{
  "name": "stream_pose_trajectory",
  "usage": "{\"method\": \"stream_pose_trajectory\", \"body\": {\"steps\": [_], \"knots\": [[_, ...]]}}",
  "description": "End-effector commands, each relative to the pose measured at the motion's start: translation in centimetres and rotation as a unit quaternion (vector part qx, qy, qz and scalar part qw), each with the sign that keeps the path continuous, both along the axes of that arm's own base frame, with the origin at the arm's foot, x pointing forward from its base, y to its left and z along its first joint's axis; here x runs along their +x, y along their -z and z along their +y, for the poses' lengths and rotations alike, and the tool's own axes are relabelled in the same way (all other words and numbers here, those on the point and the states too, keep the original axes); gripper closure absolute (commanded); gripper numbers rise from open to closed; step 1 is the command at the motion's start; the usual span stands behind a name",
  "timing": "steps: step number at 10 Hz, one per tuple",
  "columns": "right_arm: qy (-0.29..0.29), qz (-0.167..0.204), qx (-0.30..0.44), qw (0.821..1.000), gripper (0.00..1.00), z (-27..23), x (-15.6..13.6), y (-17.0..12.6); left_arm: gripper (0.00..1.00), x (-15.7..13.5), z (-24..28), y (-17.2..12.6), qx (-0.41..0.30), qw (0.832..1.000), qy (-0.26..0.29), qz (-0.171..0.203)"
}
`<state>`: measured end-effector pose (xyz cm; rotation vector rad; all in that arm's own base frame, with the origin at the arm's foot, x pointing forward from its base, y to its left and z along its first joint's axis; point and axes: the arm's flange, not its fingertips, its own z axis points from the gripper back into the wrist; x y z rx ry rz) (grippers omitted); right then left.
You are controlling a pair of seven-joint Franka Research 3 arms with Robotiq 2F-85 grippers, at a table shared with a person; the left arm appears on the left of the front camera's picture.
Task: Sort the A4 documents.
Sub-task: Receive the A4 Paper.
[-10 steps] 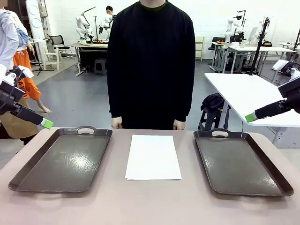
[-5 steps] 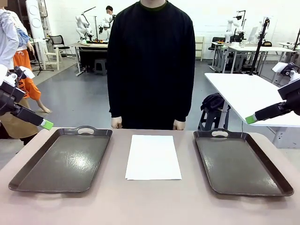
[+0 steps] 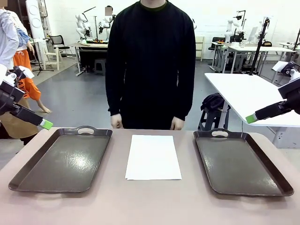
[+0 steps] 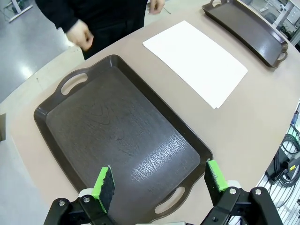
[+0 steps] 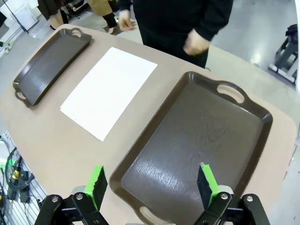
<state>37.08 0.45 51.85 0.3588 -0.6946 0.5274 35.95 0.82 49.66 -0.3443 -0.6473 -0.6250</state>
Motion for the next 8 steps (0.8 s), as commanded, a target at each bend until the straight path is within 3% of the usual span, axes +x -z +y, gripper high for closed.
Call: {"method": "stream_pose_trajectory", "body": {"steps": [1,8], "knots": [[-0.004,0.001,0.006,1.000,0.00,-0.02,0.02,0.06,0.00,0.11,0.06,0.14,-0.006,1.000,0.003,0.000],[-0.004,0.001,0.006,1.000,0.00,-0.02,0.02,0.06,0.00,0.11,0.06,0.14,-0.006,1.000,0.003,0.000]]}}
